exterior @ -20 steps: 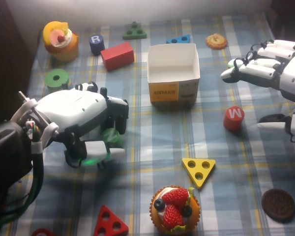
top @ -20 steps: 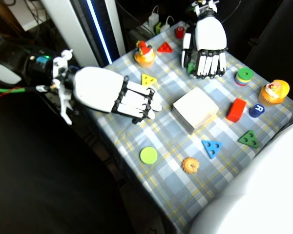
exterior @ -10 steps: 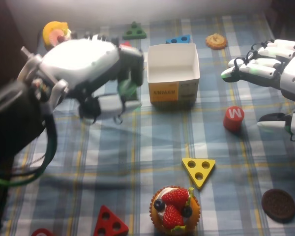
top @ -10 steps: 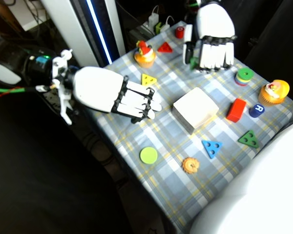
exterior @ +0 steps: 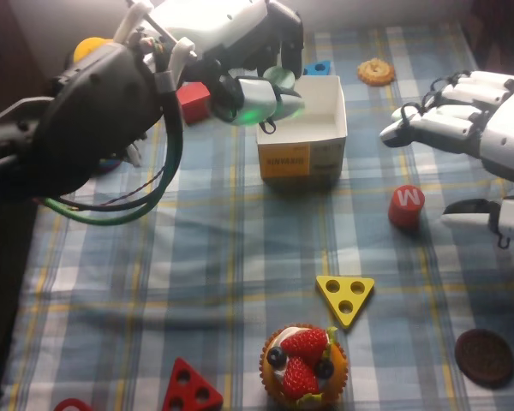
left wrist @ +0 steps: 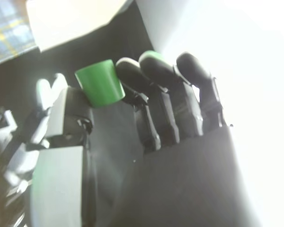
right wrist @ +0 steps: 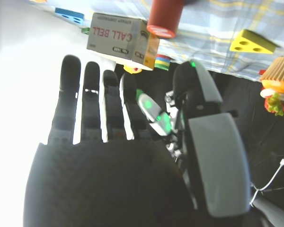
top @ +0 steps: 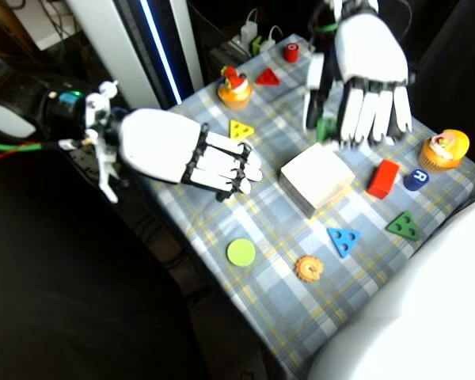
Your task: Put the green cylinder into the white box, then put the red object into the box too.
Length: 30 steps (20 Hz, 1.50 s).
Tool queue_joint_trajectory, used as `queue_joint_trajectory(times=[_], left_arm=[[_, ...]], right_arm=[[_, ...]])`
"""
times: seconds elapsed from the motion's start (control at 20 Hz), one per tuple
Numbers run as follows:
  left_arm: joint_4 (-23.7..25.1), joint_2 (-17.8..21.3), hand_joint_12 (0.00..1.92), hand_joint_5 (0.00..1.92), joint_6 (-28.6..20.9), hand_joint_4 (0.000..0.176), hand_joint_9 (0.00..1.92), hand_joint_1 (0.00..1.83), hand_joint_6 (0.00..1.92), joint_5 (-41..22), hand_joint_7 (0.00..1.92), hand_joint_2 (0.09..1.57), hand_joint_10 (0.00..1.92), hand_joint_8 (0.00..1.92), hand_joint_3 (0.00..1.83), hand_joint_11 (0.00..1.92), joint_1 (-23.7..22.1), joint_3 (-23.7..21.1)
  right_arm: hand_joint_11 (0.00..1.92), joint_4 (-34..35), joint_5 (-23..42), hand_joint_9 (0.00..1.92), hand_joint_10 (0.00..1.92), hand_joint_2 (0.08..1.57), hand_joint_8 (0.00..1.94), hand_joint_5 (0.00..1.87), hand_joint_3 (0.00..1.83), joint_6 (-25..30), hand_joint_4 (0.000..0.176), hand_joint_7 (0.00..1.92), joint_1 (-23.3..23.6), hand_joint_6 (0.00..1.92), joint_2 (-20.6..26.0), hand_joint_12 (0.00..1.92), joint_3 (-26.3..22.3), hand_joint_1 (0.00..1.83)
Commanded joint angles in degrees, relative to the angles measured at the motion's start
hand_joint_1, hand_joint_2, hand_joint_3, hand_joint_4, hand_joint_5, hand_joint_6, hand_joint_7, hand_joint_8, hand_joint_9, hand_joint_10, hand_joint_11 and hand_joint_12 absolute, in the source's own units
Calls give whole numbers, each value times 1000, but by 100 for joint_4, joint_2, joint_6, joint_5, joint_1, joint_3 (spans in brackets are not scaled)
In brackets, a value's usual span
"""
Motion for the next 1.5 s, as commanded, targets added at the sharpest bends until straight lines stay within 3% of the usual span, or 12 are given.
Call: queue_joint_trajectory(times=[0.0, 0.1, 0.2, 0.3, 0.45, 0.7, 0.75, 0.85, 1.0, 1.15, 1.25, 1.45], left_arm=[[81, -56, 1921, 840, -15, 0, 281, 1169, 1171, -403, 718, 1218, 1661, 1467, 4, 8, -106, 72], [-21, -150, 1921, 512, -15, 0, 23, 1171, 842, -347, 350, 1060, 1454, 1059, 0, 0, -108, 175], [-68, -189, 1616, 260, -15, 64, 0, 1032, 780, -336, 136, 1067, 972, 828, 0, 0, -107, 217], [-114, -183, 1097, 231, -15, 75, 0, 856, 488, -362, 173, 1085, 599, 393, 2, 0, -108, 214], [18, 10, 1179, 295, -178, 78, 0, 564, 201, -653, 295, 1250, 622, 75, 25, 0, -71, -16], [704, 720, 772, 380, -1337, 80, 0, 441, 170, -1594, 278, 1334, 334, 9, 8, 0, 170, -693], [854, 897, 822, 445, -1636, 60, 33, 483, 156, -1849, 336, 1335, 379, 14, 2, 0, 269, -860], [939, 1140, 867, 451, -1753, 56, 43, 510, 137, -2279, 341, 1340, 371, 9, 2, 0, 422, -1137], [937, 1505, 696, 462, -1754, 15, 69, 631, 79, -2946, 354, 1340, 295, 4, 0, 0, 774, -1555], [955, 1656, 604, 463, -1754, 34, 93, 625, 39, -3312, 328, 1326, 221, 1, 0, 0, 1003, -1788], [955, 1678, 870, 480, -1754, 15, 111, 685, 28, -3379, 397, 1326, 397, 10, 0, 0, 1062, -1829], [924, 1679, 1115, 481, -1754, 18, 68, 695, 16, -3385, 385, 1325, 477, 3, 0, 0, 1093, -1831]], right_arm=[[0, 28, 646, 0, 827, 1292, 39, 0, 0, -4, 0, 228, 46, 531, -17, 1624, 33, 648], [0, -6, 646, 0, 861, 1292, 36, 0, 0, -4, 0, 238, 50, 500, -59, 1612, 51, 637], [0, -19, 645, 0, 876, 1284, 32, 0, 0, -4, 0, 236, 50, 471, -97, 1648, 72, 661], [0, -28, 642, 0, 850, 1264, 31, 0, 0, -4, 0, 252, 50, 506, -139, 1625, 90, 693], [0, -28, 606, 0, 1002, 1247, 48, 0, 0, -4, 0, 297, 57, 582, -197, 1664, 122, 739], [0, -28, 423, 0, 1010, 1233, 80, 32, 0, -4, 0, 352, 72, 649, -338, 1640, 228, 838], [0, -28, 370, 16, 998, 1224, 95, 112, 0, -4, 0, 389, 71, 579, -373, 1602, 251, 871], [0, -36, 313, 6, 976, 1234, 89, 127, 2, -4, 0, 383, 71, 544, -409, 1539, 279, 855], [0, -42, 233, 65, 887, 1229, 77, 165, 0, -4, 0, 414, 71, 522, -471, 1450, 331, 873], [0, -40, 154, 36, 877, 1242, 47, 202, 1, -4, 0, 399, 71, 458, -549, 1459, 392, 877], [0, -33, 116, 71, 824, 1237, 38, 263, 0, -4, 0, 427, 71, 404, -591, 1489, 429, 892], [0, -29, 78, 100, 946, 1245, 65, 276, 0, -4, 0, 510, 74, 499, -666, 1559, 482, 924]])
